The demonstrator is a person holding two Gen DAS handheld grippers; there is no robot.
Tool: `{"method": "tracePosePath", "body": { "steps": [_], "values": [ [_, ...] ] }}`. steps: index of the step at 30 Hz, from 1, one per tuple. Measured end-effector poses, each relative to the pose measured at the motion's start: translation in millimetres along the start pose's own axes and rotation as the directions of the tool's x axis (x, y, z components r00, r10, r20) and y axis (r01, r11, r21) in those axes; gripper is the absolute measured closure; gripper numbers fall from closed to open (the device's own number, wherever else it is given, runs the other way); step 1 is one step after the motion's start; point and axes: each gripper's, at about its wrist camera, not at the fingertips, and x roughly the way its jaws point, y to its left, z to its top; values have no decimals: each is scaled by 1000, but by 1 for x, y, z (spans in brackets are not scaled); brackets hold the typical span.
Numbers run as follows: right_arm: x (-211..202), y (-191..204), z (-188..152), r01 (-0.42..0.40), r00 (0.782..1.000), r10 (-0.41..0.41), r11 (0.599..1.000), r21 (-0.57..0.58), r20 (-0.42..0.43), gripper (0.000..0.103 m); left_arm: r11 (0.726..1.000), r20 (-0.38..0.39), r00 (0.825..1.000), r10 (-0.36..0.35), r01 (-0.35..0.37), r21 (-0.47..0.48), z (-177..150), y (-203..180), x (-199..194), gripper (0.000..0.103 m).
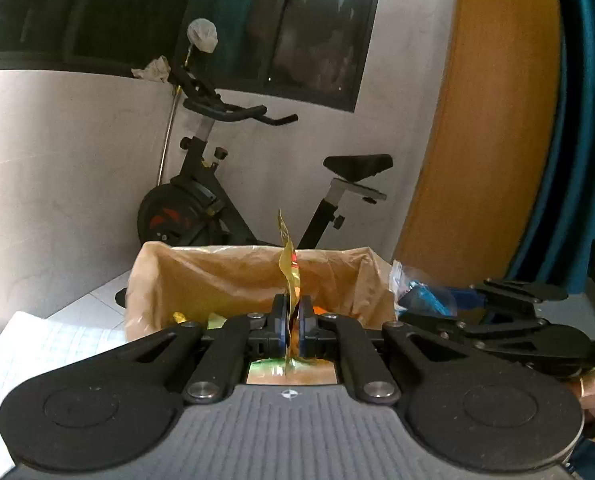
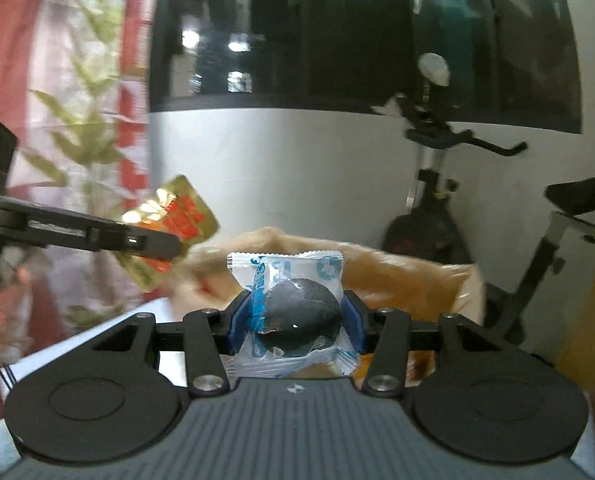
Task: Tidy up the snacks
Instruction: 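Carry the blue packet with right tool while left tool carries gold packet into box, then open both tools over the box and pull them back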
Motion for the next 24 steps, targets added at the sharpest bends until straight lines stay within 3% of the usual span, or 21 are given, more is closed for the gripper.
{"method": "tracePosePath", "body": {
  "steps": [6,12,14,15,16,21,24],
  "values": [
    [52,-33,1,107,988,-103,994,27,-113,53,999,-71,997,32,-33,-2,9,3,51,96],
    [59,-50,-12,143,976,-133,988,48,-174,49,999,-131,991,42,-42,6,12,5,72,93],
    [51,-51,-13,140,978,-130,989,56,-164,43,998,-134,989,56,-54,19,10,4,70,71],
    [47,-51,-14,143,979,-132,988,57,-156,33,998,-129,989,69,-67,23,9,7,65,46],
    [43,-50,-13,148,979,-138,987,58,-148,30,997,-121,989,80,-78,23,9,10,64,30],
    [24,-44,-8,151,982,-141,986,66,-129,14,994,-96,989,112,-112,12,13,11,45,15],
    [12,-40,-5,155,982,-145,984,85,-119,9,988,-80,985,154,-152,24,17,7,32,13]
  ]
}}
